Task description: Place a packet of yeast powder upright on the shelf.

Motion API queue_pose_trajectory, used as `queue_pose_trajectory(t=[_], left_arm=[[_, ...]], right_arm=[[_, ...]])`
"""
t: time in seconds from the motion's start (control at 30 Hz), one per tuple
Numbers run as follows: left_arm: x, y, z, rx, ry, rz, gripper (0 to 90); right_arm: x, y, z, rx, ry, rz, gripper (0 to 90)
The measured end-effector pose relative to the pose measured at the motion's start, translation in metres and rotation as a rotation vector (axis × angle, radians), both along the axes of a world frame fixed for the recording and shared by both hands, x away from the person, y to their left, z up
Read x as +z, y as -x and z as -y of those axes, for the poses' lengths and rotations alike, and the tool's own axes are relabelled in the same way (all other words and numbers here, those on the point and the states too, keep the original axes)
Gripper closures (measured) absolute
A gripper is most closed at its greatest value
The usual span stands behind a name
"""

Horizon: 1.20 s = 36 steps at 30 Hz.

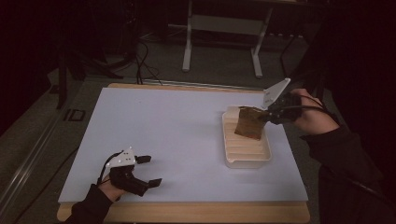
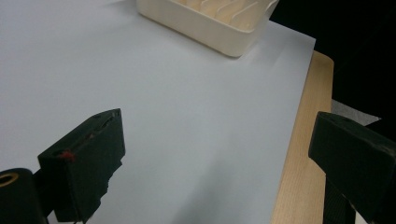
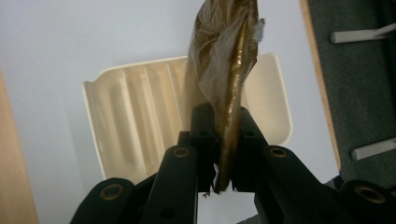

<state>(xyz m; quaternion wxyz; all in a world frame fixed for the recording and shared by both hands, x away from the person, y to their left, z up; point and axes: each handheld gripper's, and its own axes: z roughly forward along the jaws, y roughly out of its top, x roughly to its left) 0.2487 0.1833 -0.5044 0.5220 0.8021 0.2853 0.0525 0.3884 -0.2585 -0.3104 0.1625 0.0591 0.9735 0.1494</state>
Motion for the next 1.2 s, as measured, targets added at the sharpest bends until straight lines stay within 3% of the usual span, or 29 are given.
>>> queue_pose_trajectory(t=[0.17, 0.53, 0.6, 0.8, 1.0, 1.2], left_arm=[[-0.001, 0.000, -0.002, 0.005, 0.008, -0.005, 4.8], [-0.002, 0.000, -0.002, -0.001, 0.027, -0.007, 4.8], [-0.003, -0.001, -0.002, 0.001, 0.023, -0.009, 4.8], [-0.003, 0.000, -0.002, -0.004, 0.029, -0.011, 4.8], [-0.005, 0.000, -0.001, -0.009, 0.030, -0.019, 4.8], [-0.005, 0.000, 0.000, -0.012, 0.025, -0.014, 4.8]], right_arm=[[-0.004, -0.003, -0.012, 0.020, 0.039, -0.008, 82.2], [-0.015, -0.009, -0.026, 0.051, 0.002, 0.016, 82.1], [-0.019, -0.011, -0.027, 0.056, -0.020, 0.034, 82.1], [-0.031, -0.014, -0.023, 0.057, -0.133, 0.020, 82.5], [-0.051, -0.016, -0.019, 0.057, -0.169, -0.011, 82.5], [-0.067, -0.021, -0.001, -0.003, -0.241, -0.031, 81.5]])
